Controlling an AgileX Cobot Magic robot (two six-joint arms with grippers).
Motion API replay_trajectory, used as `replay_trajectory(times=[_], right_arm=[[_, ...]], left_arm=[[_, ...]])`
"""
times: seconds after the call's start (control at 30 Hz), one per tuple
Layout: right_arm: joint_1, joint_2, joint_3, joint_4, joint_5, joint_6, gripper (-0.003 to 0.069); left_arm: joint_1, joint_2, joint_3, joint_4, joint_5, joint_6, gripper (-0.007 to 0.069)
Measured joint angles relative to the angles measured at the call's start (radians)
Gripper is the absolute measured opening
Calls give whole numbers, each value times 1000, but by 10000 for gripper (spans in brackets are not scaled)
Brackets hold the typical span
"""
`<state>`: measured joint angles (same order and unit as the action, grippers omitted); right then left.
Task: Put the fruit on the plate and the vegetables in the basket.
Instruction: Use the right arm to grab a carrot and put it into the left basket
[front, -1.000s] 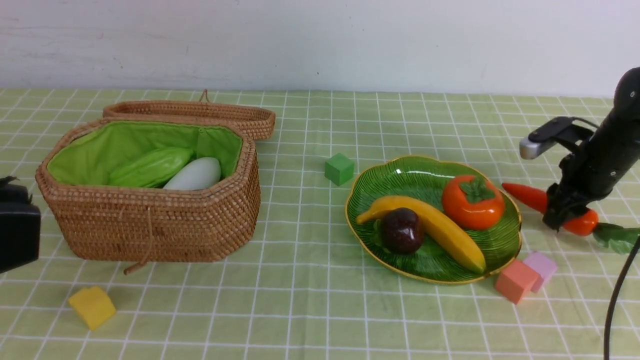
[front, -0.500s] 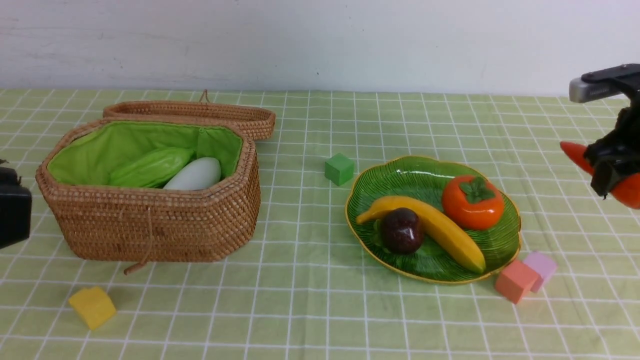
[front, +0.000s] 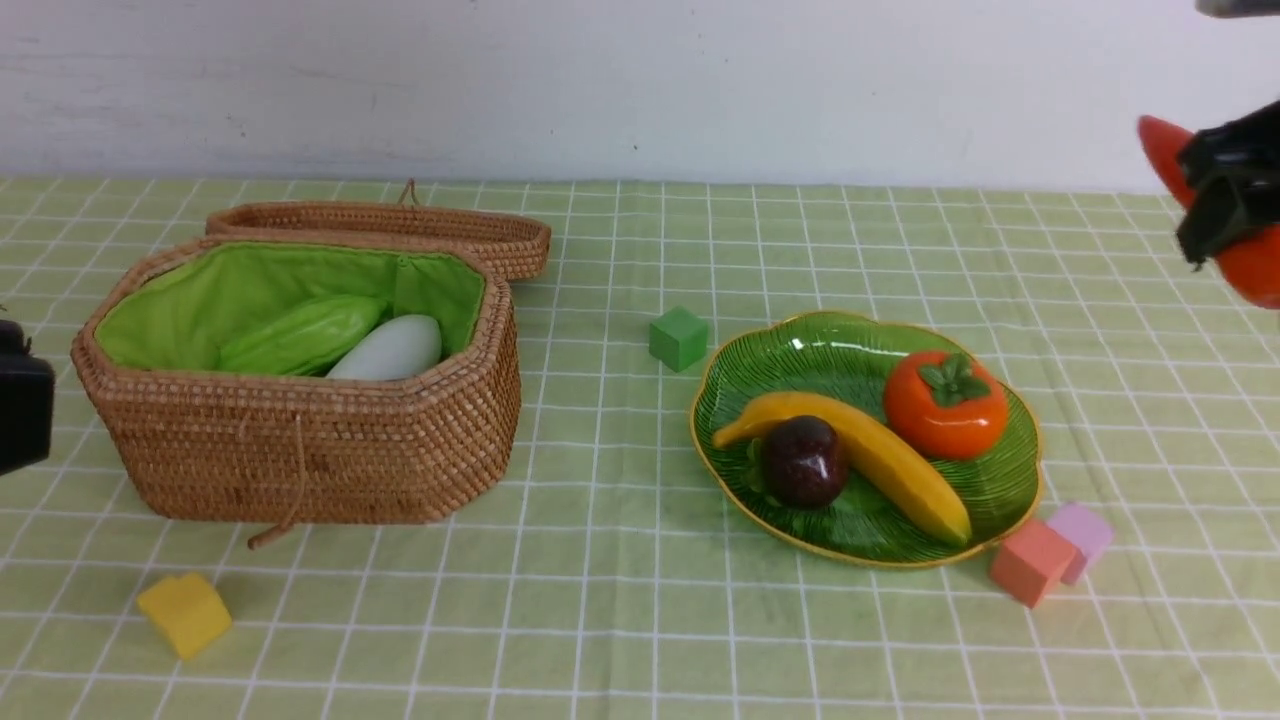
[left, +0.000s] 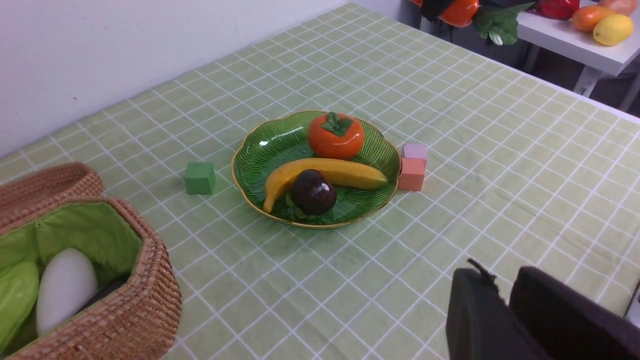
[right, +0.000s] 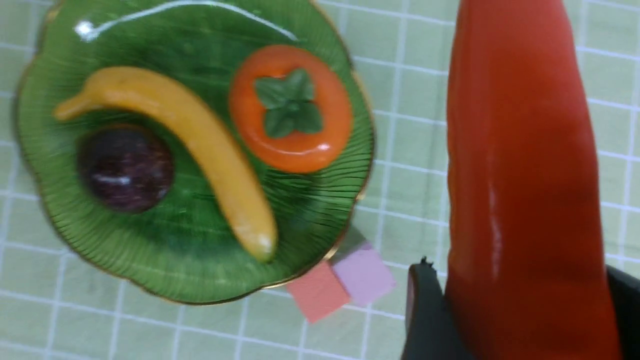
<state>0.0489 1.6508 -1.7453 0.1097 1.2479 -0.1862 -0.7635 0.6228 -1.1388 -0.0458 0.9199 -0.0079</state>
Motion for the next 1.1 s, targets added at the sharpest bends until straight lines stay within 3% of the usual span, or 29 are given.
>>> replay_trajectory(times=[0.27,0.43,0.83,1.1], right_arm=[[305,-2,0,12,-57,41,366],[425,11,0,35,-169,52,366],[574,117,0,241,-408,2,366],[630,162,0,451,-632,-225,366]], left_arm=[[0,0,0,172,0,-181,103],[0,0,0,253,0,-271,103],[0,0,0,389,0,-394,109],[0,0,0,535,29,-519,110]])
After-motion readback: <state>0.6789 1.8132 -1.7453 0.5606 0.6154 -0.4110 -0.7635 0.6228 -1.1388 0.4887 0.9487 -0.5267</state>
